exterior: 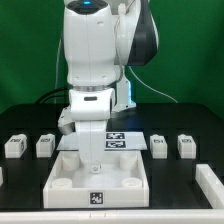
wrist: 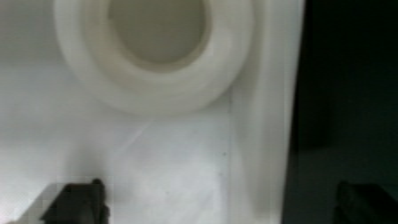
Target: Assemble one leg
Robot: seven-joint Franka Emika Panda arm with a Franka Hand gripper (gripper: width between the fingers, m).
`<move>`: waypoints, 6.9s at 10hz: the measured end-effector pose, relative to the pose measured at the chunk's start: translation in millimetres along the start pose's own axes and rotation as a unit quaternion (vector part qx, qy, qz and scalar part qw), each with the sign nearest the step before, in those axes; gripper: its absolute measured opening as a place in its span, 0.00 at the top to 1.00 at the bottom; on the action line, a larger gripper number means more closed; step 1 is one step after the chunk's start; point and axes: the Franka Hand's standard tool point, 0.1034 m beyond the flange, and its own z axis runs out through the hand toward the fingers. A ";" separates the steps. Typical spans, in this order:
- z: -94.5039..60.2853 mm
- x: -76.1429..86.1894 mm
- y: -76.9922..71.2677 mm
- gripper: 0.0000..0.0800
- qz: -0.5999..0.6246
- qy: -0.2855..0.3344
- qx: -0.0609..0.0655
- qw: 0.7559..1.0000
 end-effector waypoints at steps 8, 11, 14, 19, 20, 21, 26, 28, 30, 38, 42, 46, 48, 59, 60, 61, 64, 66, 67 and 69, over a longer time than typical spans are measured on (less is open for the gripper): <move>-2.0 -0.2 3.6 0.92 0.000 0.000 -0.008 1.000; -2.8 0.7 5.7 0.92 -0.001 0.000 -0.010 1.000; -5.5 38.2 23.2 0.92 0.010 0.006 -0.007 1.000; -2.8 86.8 47.3 0.92 -0.009 0.028 -0.026 0.999; -2.8 87.8 47.3 0.92 -0.009 0.028 -0.026 0.999; -2.8 89.0 47.2 0.92 -0.010 0.028 -0.026 0.999; -2.5 96.7 46.8 0.92 0.000 0.030 -0.025 0.999; -2.3 96.4 46.7 0.92 0.001 0.030 -0.025 0.999; -2.2 95.8 46.7 0.53 0.001 0.030 -0.025 0.999; -2.1 94.4 46.8 0.19 0.003 0.030 -0.025 0.999; -37.4 96.3 43.4 0.19 0.046 0.025 -0.047 0.997; -51.7 134.1 17.1 0.19 0.200 0.033 -0.050 0.978; -50.7 152.9 14.5 0.19 0.325 0.051 -0.055 0.943; -28.1 184.7 -20.6 0.19 0.678 0.053 0.005 0.733; -26.6 184.2 -22.2 0.19 0.678 0.050 0.006 0.733; -22.4 182.9 -34.3 0.19 0.684 0.005 0.038 0.728; -24.5 193.0 -42.6 0.19 0.675 -0.146 0.154 0.706; -23.3 197.1 -40.1 0.19 0.661 -0.199 0.200 0.696; -22.0 197.4 -39.6 0.19 0.657 -0.207 0.209 0.694; -21.2 198.0 -39.3 0.19 0.657 -0.206 0.208 0.695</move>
Offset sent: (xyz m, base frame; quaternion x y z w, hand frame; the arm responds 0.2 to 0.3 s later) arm 0.0000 0.0000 0.0000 0.0000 0.0000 0.0000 1.0000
